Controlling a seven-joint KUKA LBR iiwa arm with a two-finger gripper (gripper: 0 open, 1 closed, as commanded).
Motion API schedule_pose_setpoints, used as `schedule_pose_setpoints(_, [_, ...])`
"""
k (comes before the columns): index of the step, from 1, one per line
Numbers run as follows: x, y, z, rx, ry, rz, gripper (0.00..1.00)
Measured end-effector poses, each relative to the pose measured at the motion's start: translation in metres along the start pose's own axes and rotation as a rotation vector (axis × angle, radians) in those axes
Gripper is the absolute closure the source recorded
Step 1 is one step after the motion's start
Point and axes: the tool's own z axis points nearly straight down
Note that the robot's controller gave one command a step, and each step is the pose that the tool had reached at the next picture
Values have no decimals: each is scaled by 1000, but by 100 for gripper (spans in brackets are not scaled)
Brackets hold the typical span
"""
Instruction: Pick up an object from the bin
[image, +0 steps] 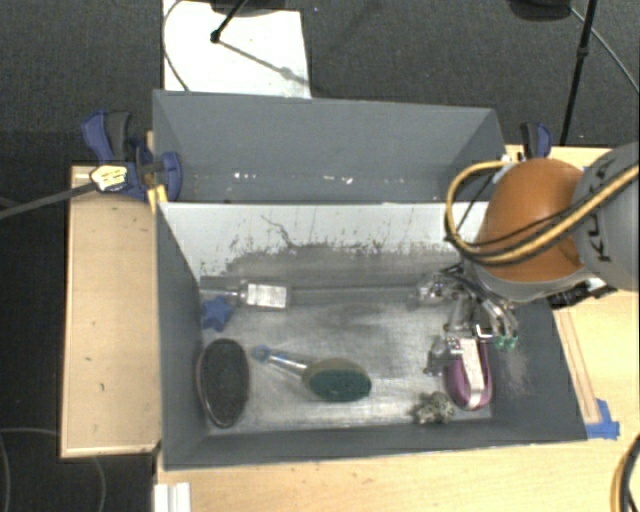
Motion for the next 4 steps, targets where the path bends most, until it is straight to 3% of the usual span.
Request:
schedule_pose_setpoints(1, [21,103,41,-4,-3,13,0])
schedule_pose_setpoints(2, [60,162,60,-2,-8,-157,0])
schedule_pose_setpoints(3, [59,160,59,-1,-9,-155,100])
schedule_pose_setpoints(4, [51,169,-84,0,-16,-303,100])
